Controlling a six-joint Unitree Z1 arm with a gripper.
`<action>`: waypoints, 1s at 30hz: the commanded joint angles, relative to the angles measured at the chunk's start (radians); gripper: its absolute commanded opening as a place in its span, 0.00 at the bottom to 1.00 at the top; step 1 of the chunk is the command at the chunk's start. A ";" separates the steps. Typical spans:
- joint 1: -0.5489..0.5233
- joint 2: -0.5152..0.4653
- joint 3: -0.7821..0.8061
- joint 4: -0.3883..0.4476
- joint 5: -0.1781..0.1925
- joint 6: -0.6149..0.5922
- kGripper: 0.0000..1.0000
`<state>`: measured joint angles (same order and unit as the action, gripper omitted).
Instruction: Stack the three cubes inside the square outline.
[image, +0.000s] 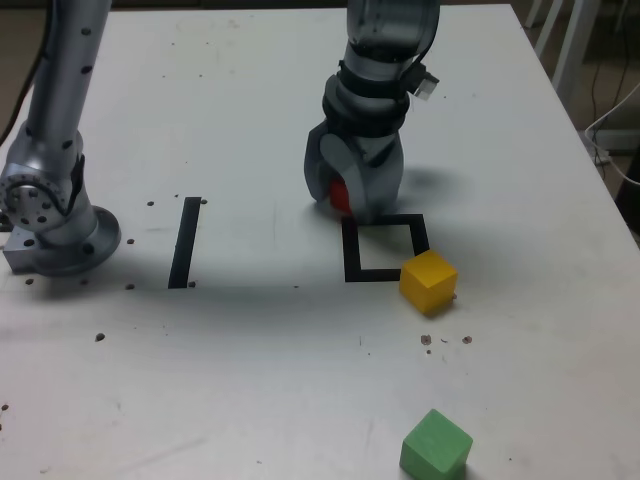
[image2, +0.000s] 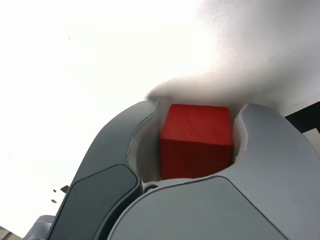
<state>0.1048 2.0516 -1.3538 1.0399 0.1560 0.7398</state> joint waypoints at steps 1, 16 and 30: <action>-0.003 -0.002 0.002 0.006 -0.002 -0.014 0.33; -0.019 -0.008 -0.047 0.055 -0.085 -0.205 0.33; -0.081 -0.002 -0.128 0.089 -0.165 -0.428 0.33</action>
<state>0.0338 2.0438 -1.4684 1.1234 -0.0017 0.3359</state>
